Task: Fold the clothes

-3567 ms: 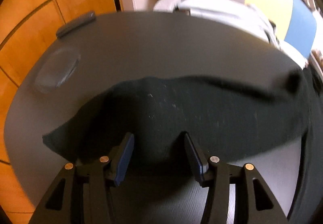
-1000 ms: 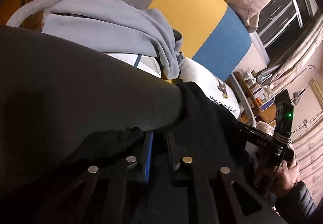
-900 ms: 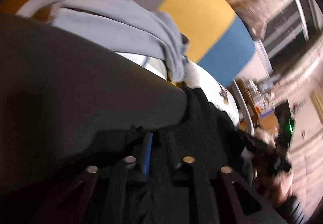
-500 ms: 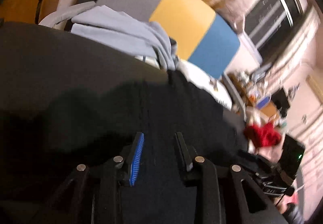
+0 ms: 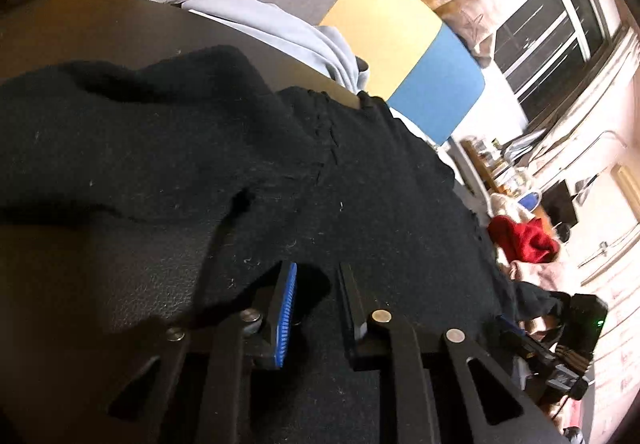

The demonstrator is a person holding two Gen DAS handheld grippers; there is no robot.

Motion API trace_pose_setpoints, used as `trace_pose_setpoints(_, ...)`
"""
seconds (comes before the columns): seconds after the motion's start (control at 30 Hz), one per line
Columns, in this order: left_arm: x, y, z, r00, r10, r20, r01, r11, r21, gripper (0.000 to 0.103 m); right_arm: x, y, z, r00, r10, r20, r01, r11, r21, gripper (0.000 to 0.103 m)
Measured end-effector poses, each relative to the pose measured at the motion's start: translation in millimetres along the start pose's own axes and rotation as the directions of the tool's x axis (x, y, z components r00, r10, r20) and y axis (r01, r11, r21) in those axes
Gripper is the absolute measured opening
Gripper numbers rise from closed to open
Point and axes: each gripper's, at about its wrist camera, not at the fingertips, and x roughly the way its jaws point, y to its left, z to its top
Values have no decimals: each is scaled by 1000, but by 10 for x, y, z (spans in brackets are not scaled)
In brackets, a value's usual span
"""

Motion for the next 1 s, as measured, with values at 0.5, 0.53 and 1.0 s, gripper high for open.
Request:
trace_pose_setpoints(0.5,121,-993,-486,997,63,-51,-48,967,249,40,-2006,-1448,-674,829,-452,328,275,841,466,103)
trace_pose_setpoints(0.53,132,-993,-483,997,58,-51,-44,968,246,43,-2139,-1610,-761,799,-508,322,302,801,516,103)
trace_pose_setpoints(1.0,178,-1099,-489,996,75,-57,-60,973,222,47,-2027,-2467,-733,940,-237,247,64,830,553,16)
